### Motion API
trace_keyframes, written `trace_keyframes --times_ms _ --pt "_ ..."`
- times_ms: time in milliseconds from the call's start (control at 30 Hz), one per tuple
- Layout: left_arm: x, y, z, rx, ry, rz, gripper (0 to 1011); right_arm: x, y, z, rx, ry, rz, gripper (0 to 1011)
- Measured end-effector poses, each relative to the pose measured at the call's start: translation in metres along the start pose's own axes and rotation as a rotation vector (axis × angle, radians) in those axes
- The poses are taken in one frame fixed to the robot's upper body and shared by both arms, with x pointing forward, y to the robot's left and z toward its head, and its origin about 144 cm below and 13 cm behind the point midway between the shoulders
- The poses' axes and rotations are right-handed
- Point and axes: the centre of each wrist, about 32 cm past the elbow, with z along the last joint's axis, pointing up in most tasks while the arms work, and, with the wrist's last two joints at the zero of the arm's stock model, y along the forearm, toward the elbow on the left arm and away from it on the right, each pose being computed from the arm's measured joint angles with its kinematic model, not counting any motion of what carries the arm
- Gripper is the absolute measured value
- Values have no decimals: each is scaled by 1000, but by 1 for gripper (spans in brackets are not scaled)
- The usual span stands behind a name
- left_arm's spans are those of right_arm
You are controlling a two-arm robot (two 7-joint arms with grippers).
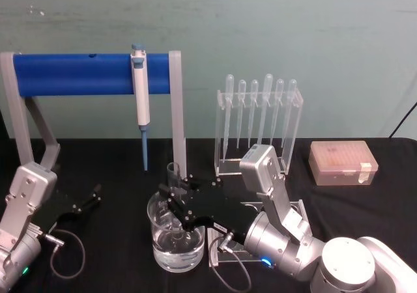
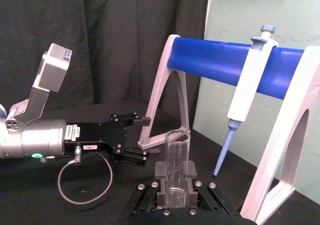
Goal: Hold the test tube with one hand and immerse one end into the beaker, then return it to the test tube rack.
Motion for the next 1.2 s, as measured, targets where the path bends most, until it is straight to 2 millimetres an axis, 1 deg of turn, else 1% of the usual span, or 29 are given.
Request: trace_keyframes --times_ms 1200 --pt "0 0 0 0 0 0 1000 0 0 0 0 0 0 227"
